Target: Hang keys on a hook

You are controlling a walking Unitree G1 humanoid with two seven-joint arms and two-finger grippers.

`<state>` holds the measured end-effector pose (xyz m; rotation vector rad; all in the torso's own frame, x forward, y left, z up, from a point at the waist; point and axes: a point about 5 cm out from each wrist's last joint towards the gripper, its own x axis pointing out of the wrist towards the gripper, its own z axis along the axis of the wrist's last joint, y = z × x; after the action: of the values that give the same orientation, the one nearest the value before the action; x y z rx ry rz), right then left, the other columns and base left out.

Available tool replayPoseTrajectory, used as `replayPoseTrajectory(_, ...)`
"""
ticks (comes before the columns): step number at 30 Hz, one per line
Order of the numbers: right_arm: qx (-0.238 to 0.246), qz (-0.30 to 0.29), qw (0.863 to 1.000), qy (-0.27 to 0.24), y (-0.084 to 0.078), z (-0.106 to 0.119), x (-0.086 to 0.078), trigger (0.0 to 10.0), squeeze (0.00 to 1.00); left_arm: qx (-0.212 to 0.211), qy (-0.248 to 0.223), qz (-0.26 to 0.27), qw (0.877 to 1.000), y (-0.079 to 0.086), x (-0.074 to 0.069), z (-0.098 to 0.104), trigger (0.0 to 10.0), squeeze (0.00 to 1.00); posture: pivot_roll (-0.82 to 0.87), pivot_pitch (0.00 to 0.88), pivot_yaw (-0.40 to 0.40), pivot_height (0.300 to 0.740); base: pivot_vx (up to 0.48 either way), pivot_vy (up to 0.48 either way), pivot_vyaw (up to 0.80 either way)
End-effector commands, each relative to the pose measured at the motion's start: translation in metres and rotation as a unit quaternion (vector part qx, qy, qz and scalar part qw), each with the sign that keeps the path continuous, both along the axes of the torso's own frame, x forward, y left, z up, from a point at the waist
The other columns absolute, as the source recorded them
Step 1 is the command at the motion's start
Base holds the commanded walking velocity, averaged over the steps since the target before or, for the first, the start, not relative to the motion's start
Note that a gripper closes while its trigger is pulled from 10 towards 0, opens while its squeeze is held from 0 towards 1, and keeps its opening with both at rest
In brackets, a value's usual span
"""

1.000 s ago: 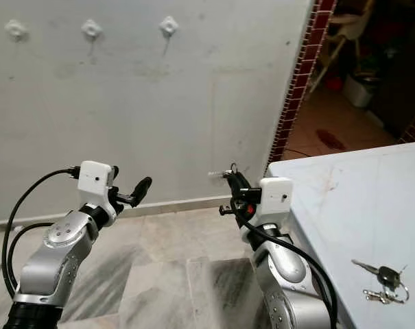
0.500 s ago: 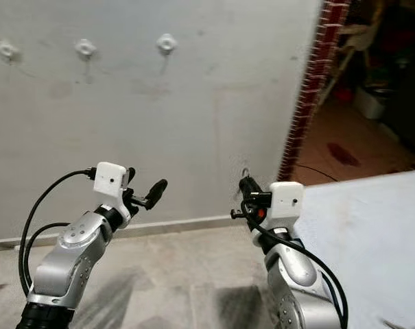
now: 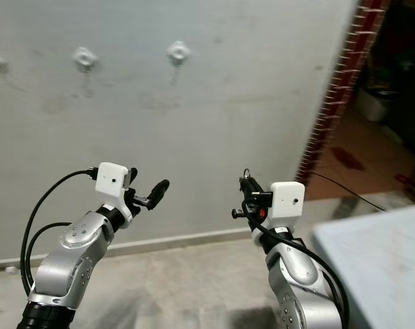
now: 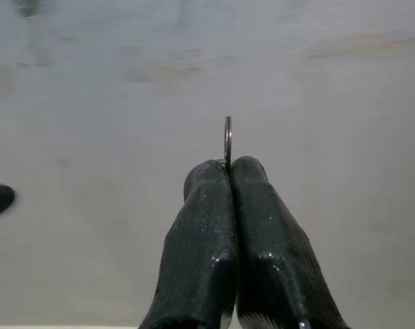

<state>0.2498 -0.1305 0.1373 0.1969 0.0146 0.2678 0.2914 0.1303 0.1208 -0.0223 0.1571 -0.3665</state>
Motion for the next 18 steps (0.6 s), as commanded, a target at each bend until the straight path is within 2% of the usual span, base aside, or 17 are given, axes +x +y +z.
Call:
replayPoseTrajectory(1, -0.006, -0.003, 1.000, -0.011, -0.0025, 0.0044, 0.0002, 10.0, 0.00, -0.001, -0.008, -0.004, 1.000, -0.0016, 0.0022, 0.0049, 10.0, 0.00, 0.09, 0.000, 0.007, 0.740, 0.472, 0.000, 0.00)
replayPoseTrajectory(14, -0.007, 0.002, 1.000, -0.012, -0.0011, 0.0040, 0.0014, 10.0, 0.00, -0.001, -0.008, -0.002, 1.000, -0.0029, 0.0010, 0.0046, 10.0, 0.00, 0.10, 0.000, 0.002, 0.740, 0.470, 0.000, 0.00)
replayPoseTrajectory(18, -0.007, 0.002, 1.000, -0.011, -0.0008, 0.0033, 0.0014, 10.0, 0.00, 0.000, -0.005, -0.004, 1.000, -0.0036, 0.0003, 0.0038, 10.0, 0.00, 0.10, 0.000, 0.002, 0.740, 0.385, -0.282, 0.00)
